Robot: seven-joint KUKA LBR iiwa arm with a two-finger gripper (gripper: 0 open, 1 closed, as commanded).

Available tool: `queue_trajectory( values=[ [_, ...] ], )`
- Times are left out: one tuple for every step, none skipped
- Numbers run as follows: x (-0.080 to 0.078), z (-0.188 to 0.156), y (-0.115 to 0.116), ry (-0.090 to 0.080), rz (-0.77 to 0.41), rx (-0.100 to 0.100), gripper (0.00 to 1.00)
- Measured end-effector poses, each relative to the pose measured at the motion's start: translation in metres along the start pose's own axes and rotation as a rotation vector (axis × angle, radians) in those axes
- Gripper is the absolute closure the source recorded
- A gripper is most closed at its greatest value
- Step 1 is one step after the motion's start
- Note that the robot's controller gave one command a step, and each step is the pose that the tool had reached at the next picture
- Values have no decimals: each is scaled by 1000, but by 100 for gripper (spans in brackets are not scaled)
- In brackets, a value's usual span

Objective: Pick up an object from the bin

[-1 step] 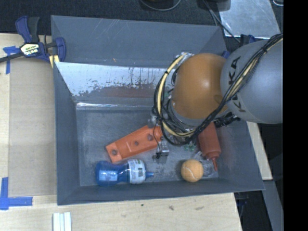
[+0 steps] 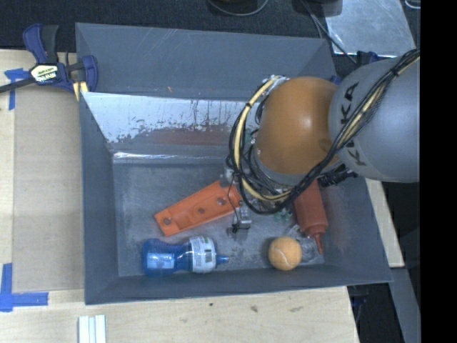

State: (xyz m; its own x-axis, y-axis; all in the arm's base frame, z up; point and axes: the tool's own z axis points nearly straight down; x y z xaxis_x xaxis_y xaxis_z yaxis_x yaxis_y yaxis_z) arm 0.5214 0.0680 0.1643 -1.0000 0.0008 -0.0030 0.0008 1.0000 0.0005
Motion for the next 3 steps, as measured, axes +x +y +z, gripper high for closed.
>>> queue_trajectory(
  values=[
    [-56, 95, 12, 5, -130, -1, 0],
    [-80, 24, 14, -5, -194, 0, 0],
    [-57, 95, 12, 1, -129, -2, 0]
  ],
)
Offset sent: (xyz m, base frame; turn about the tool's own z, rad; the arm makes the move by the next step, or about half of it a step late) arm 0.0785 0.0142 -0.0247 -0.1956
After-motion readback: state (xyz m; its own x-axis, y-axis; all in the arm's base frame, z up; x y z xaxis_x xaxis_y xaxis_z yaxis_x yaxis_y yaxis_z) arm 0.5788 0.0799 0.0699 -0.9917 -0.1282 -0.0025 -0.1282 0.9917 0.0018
